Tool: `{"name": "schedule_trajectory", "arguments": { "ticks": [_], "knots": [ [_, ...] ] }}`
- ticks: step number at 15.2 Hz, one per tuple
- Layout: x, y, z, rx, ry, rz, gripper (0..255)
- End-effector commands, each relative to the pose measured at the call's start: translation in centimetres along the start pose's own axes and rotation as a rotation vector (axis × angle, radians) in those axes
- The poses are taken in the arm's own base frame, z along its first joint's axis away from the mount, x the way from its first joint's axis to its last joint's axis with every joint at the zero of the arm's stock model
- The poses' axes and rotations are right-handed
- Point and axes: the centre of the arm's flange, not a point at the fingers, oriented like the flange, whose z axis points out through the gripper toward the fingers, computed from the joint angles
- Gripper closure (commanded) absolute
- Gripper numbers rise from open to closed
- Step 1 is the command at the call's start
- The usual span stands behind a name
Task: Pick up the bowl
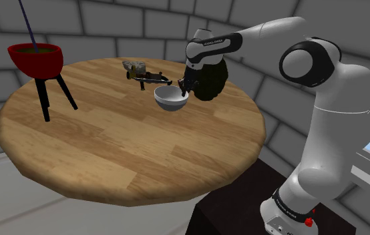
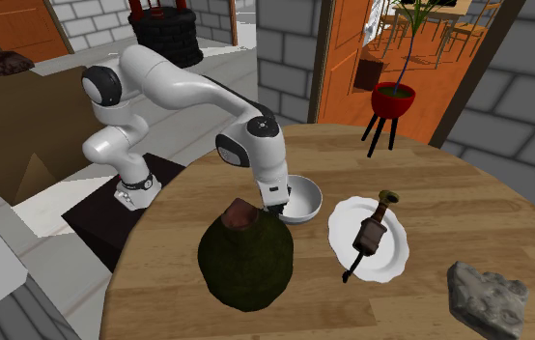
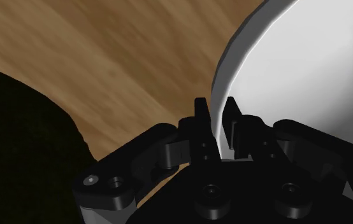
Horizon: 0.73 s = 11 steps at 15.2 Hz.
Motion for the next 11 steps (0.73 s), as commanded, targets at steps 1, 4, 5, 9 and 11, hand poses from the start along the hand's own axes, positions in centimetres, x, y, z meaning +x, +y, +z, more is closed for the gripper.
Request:
{"name": "schedule_trajectory", "arguments": {
  "ticks": [1,4,5,9,11],
  "knots": [
    [0.0,0.0,0.0,0.000,0.000,0.000,255],
    [0.0,0.0,0.0,0.000,0.000,0.000,255],
    [0.0,0.0,0.0,0.000,0.000,0.000,255],
    [0.0,-0.2,-1.5,0.000,0.000,0.000,255],
    [0.0,-0.3,-2.6,0.000,0.000,0.000,255]
  ]
}}
